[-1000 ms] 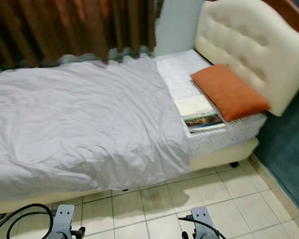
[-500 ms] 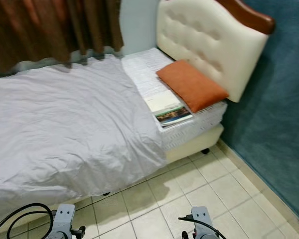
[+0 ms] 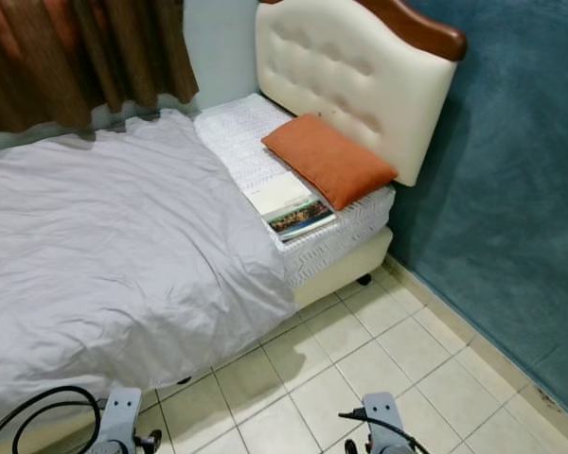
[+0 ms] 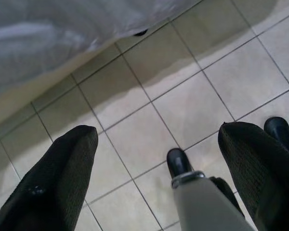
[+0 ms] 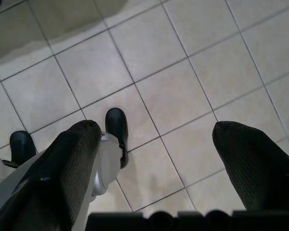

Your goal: Clean up the room

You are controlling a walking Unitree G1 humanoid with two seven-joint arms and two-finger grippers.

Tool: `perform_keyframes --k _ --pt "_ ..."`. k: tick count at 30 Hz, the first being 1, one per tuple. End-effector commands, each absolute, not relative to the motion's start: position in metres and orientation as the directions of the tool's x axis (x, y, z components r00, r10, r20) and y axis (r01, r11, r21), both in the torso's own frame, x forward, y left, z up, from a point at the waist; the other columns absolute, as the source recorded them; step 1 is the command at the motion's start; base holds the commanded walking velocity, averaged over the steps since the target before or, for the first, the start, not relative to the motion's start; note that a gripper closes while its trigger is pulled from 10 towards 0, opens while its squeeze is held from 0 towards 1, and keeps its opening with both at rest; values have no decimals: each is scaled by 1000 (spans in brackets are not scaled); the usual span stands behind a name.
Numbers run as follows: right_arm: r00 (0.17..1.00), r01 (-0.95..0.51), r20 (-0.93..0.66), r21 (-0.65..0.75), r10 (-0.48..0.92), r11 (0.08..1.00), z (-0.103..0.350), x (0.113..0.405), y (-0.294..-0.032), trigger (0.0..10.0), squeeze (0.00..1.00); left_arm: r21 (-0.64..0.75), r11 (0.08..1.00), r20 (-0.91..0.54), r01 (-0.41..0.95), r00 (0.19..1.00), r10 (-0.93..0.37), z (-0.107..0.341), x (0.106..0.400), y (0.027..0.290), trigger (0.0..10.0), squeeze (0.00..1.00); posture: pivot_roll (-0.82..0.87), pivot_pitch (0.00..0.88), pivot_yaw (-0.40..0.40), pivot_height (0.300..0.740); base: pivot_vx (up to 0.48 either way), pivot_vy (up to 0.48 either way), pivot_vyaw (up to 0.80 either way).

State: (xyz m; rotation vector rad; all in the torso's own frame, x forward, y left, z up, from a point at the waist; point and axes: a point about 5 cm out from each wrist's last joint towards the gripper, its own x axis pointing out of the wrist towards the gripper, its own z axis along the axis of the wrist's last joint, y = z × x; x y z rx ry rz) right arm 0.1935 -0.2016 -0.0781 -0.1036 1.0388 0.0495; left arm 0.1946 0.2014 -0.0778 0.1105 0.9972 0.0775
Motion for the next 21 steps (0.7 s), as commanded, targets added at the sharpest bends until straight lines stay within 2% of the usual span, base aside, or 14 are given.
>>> perform_keyframes --k 1,6,21 --pt "498 -151 -867 -127 -36 980 -72 206 -203 10000 0 228 908 -816 351 578 -18 -62 229 176 10000 0 -175 0 82 740 0 -480 -763" --pt "498 -150 -866 -127 -36 980 -72 205 -203 10000 0 224 910 -817 349 576 -20 -62 228 176 10000 0 -176 0 82 740 0 -480 -763" --pt "501 -143 -864 -142 -52 979 -72 205 -207 10000 0 208 915 -816 347 577 -33 -63 228 172 10000 0 -194 0 87 740 0 0 -761"
